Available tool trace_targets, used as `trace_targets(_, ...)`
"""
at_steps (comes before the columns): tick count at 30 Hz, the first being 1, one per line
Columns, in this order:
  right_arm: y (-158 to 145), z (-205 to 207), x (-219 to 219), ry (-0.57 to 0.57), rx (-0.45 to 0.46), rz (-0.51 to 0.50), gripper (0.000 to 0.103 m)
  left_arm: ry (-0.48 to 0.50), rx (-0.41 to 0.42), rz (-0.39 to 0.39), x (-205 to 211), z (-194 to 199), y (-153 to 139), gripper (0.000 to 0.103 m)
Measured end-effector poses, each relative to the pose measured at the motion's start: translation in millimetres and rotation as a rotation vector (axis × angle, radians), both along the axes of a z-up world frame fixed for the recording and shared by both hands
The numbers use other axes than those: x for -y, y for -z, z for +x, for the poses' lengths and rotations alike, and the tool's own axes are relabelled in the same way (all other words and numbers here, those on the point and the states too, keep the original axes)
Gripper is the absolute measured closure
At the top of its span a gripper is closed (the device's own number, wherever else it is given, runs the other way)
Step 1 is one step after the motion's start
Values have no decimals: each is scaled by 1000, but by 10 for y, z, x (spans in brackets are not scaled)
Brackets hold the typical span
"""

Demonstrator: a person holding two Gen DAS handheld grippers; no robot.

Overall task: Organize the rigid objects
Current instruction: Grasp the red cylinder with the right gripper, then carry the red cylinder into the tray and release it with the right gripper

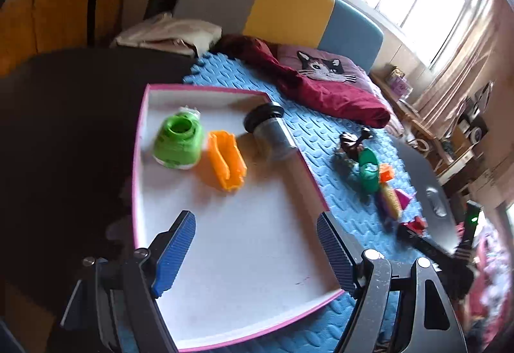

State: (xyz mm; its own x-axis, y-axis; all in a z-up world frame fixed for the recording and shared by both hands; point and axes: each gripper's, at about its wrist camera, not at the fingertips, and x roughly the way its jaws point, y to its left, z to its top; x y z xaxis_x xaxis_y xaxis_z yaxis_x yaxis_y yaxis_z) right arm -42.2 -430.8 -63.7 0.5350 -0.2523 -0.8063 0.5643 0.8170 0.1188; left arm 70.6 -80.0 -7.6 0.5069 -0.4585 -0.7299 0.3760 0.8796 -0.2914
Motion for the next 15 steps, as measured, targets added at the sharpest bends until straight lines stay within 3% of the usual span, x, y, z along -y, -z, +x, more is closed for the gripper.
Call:
trace_targets(4, -51, -91, -82, -21, 41, 23, 27, -32, 56, 66, -95, -66, 27, 23)
trace_targets(7, -141, -103, -220, -88, 87, 51, 27, -55, 42, 84, -198, -68, 103, 23)
trace_targets(15, -385, 192, -892, -369, 147, 33, 27, -114, 43, 116, -428, -125, 178, 23)
